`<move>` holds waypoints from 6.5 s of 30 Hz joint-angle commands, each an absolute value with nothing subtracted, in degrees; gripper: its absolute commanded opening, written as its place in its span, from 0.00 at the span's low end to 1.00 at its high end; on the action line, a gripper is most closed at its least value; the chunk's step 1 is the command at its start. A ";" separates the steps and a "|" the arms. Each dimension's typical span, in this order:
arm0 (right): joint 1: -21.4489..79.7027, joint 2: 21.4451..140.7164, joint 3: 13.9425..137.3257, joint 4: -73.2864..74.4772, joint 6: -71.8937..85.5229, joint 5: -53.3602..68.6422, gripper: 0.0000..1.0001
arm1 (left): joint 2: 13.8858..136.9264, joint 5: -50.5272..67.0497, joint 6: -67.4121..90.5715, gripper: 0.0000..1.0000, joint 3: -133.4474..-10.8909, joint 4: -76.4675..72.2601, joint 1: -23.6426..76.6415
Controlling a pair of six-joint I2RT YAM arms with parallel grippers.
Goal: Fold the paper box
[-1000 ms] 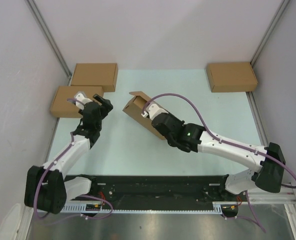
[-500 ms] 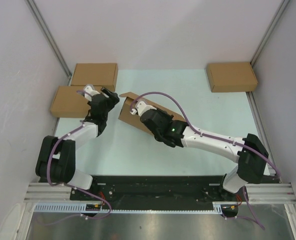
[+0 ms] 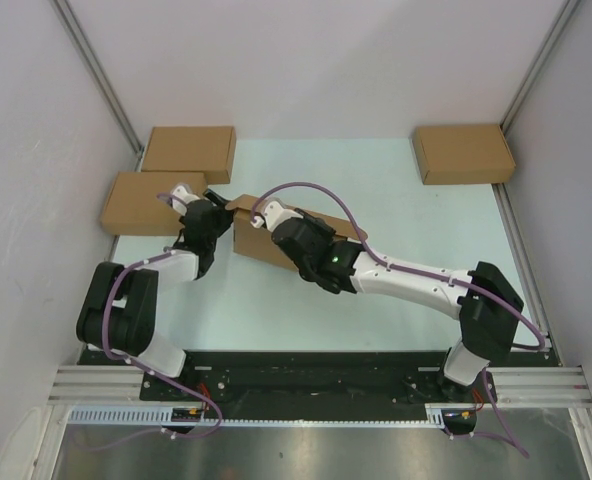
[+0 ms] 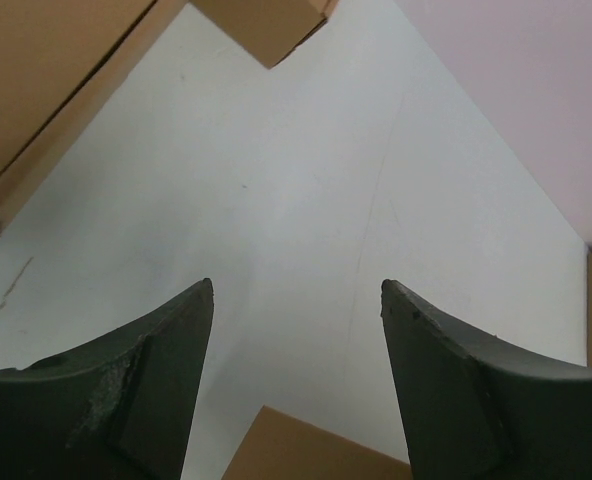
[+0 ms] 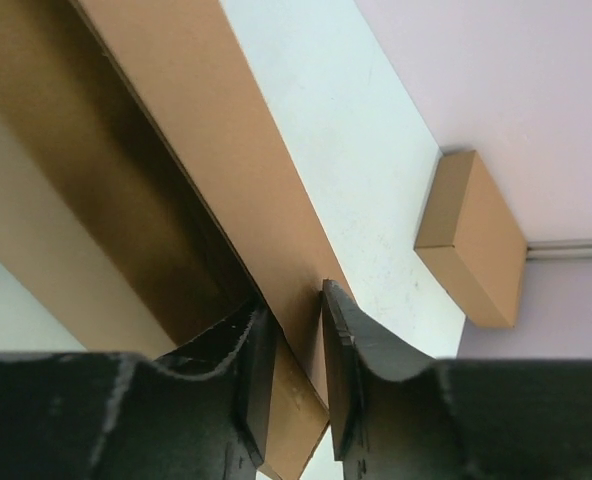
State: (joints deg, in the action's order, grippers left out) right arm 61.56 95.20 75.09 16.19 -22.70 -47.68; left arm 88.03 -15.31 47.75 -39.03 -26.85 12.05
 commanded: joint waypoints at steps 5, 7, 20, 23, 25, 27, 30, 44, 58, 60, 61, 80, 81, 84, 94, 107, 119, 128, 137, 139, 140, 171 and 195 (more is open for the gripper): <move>61.96 98.70 74.36 20.57 -17.93 -42.19 0.33 | 85.08 -16.00 51.33 0.73 -34.37 -27.78 11.78; 62.31 98.61 74.36 20.22 -18.02 -42.45 0.34 | 84.47 -16.52 51.24 0.73 -33.93 -27.60 11.78; 63.63 95.98 74.53 19.86 -18.54 -45.53 0.42 | 83.06 -18.19 52.65 0.73 -31.64 -26.02 11.34; 63.98 95.63 74.53 19.95 -18.54 -46.05 0.42 | 82.79 -18.46 52.73 0.73 -31.29 -25.40 11.25; 64.25 95.45 74.53 20.13 -18.54 -46.32 0.44 | 82.62 -18.63 52.82 0.73 -31.11 -24.96 11.25; 64.34 95.19 74.71 19.95 -18.63 -46.76 0.49 | 82.44 -18.81 53.00 0.73 -30.85 -24.17 11.08; 64.69 94.83 75.15 19.95 -18.81 -47.20 0.53 | 81.83 -19.25 53.35 0.73 -30.15 -23.64 11.08; 65.57 79.11 80.42 19.86 -13.64 -49.04 0.68 | 78.05 -20.92 52.12 0.73 -29.00 -20.83 10.37; 44.58 48.80 54.61 23.47 30.01 -40.10 0.00 | 76.73 -20.83 52.38 0.73 -28.13 -18.81 10.37; 41.93 44.75 47.95 24.26 34.78 -38.85 0.00 | 76.55 -21.00 52.38 0.73 -28.04 -18.37 10.37; 41.66 43.95 45.73 23.82 36.46 -37.46 0.00 | 76.55 -21.01 52.64 0.73 -27.78 -18.20 10.37; 36.74 71.36 30.15 -13.08 54.14 -20.74 0.00 | 77.34 -21.53 57.65 0.70 -23.38 -20.57 18.80; 36.65 71.89 30.23 -13.62 54.14 -20.39 0.00 | 77.26 -21.62 57.66 0.70 -23.12 -20.57 18.90; 36.30 72.42 30.15 -14.24 54.14 -20.22 0.00 | 77.08 -21.88 57.66 0.70 -22.76 -20.13 18.98; 35.86 50.12 32.51 3.86 34.31 -28.65 0.00 | 67.43 -30.57 53.88 0.75 -26.71 -6.26 16.09; 43.85 44.82 38.84 5.71 0.12 -29.88 0.85 | 58.45 -32.17 49.14 0.77 -30.40 7.03 11.08; 44.03 54.84 54.66 17.31 -20.03 -16.44 0.65 | 53.79 -28.30 44.56 0.77 -33.14 8.53 9.14; 41.14 57.39 55.37 20.04 -23.03 -11.26 0.63 | 52.82 -27.51 43.77 0.77 -32.87 8.09 8.61; 38.41 62.83 55.37 12.66 -23.20 -10.82 0.52 | 52.91 -27.07 45.18 0.76 -33.40 8.17 8.53; 38.23 63.81 55.46 11.87 -23.20 -10.55 0.52 | 52.56 -27.25 44.91 0.76 -33.57 8.35 8.53; 38.23 64.07 55.37 11.78 -23.20 -10.46 0.51 | 52.30 -27.33 44.39 0.76 -33.66 8.52 8.44; 38.14 68.55 56.60 7.56 -21.88 -11.42 0.10 | 45.18 -19.88 34.03 0.78 -37.00 6.16 8.35; 40.17 66.27 56.60 9.05 -21.71 -13.71 0.10 | 39.90 21.88 3.70 0.69 -33.05 -8.09 8.70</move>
